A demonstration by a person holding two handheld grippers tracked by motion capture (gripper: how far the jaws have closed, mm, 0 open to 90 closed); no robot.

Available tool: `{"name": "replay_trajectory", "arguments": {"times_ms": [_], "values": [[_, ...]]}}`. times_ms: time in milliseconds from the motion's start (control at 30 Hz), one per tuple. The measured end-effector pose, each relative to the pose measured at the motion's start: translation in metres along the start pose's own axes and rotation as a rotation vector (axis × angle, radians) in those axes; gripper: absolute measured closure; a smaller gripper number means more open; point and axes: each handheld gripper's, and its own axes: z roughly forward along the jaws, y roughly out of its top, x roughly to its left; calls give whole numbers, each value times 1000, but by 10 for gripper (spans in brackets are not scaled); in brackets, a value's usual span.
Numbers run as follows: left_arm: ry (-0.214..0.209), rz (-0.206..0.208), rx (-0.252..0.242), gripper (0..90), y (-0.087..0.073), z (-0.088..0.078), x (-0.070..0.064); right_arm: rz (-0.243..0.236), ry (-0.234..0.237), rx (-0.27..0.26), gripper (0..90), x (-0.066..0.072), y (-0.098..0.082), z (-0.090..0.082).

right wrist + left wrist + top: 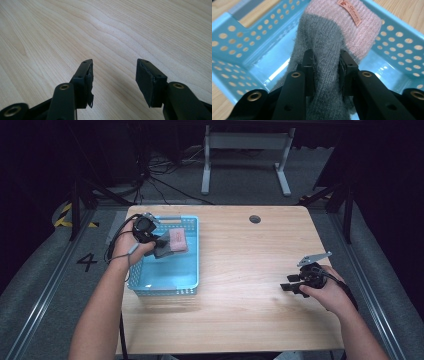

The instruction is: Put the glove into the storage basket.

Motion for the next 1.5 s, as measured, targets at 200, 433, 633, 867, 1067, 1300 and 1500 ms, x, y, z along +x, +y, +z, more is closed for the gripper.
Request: {"name": "replay_trajectory", "arguments": {"times_ms": [200,433,633,867,1067,1300,1500], "values": [[-13,20,34,710,-1,22,-1,2,-1,1,484,0,-2,0],[-12,25,78,704,0,44,2,-15,-2,-9,471,4,-5,-3],[-25,32,96,698,3,58,3,-4,-14,-16,469,3,-10,-8],[-15,41,125,683,6,69,1,-4,-17,-19,466,2,-10,-8],[1,27,129,617,4,71,2,-11,-14,-24,467,4,-8,-8],[35,21,72,456,1,68,-1,-27,-4,-24,459,5,-3,-5],[47,8,-22,424,-2,44,-11,-46,10,-24,454,4,6,1]]}}
